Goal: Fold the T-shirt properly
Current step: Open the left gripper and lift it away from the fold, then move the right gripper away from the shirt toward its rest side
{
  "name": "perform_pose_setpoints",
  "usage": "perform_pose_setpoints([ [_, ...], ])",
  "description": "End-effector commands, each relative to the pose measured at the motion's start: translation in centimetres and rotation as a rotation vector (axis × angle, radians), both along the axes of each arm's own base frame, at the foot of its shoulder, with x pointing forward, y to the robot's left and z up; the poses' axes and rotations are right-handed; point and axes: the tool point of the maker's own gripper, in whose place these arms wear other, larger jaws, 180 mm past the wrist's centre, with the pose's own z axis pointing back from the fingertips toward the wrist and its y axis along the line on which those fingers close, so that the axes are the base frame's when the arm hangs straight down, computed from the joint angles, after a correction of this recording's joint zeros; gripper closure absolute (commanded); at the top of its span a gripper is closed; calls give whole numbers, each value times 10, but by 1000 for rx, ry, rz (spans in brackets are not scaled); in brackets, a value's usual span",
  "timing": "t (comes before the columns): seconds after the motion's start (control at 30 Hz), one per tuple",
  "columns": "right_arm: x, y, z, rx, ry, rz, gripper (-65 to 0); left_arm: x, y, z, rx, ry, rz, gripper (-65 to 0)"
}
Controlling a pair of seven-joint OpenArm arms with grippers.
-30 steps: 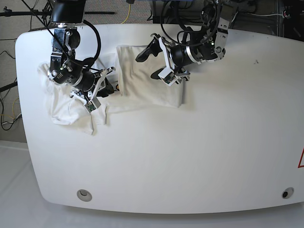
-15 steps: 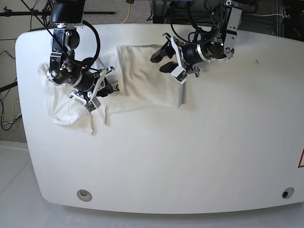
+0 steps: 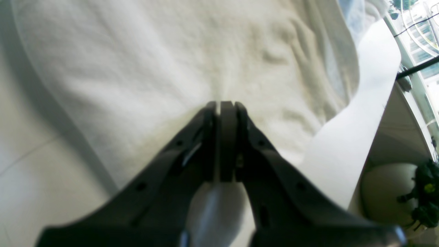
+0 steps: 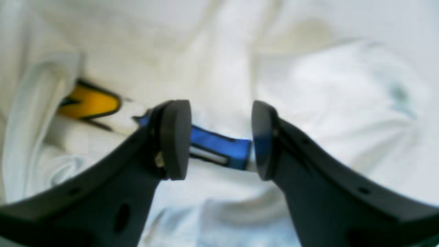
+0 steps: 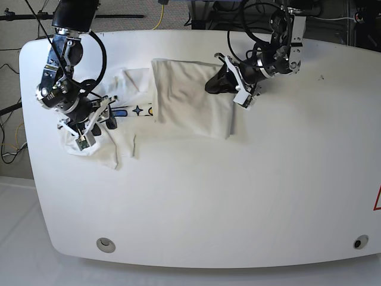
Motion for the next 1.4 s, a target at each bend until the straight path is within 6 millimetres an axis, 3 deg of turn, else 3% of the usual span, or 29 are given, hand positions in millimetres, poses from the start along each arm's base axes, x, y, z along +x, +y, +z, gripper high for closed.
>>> perform_pose_setpoints([
  [0.0,12,4,17,24,-59,14,-299,-6,0,-7,47,19,-27,-14],
  [0.1,14,6,16,42,-59,11,-301,-11,-5,-7,53,25,-52,-44],
  [0.3,18,1,15,53,-59,-8,-302,-14,-10,-6,54,23,-75,-174],
  [0.37,22,-14,15,46,-59,-47,-310,-17,0,-12,81,31,-71,-169],
  [0.5,29,-32,19,57,-72,-100,-327,-19,6,-16,101,35,-72,-32],
  [0.57,32,-38,22,59,-78,-117,-331,-19,8,-17,111,33,-71,-21],
  [0.77,38,-56,26,60,-74,-166,-334,-18,6,-17,113,34,-75,-36],
  [0.9,40,-64,29,45,-59,-180,-344,-15,5,-13,104,18,-70,-165],
  [1.03,38,-76,26,42,-29,-215,-365,-12,4,-12,106,15,-72,-210],
  [1.1,27,-97,24,58,-1,-296,-418,-6,10,-11,121,13,-62,-208],
  [1.17,22,-107,24,66,13,-335,-456,-3,11,-10,120,11,-55,-157],
  [1.23,15,-116,22,76,26,-369,-489,0,13,-8,119,4,-47,-117],
  [1.37,9,-121,22,91,35,-393,-512,3,15,-7,113,-1,-36,-105],
])
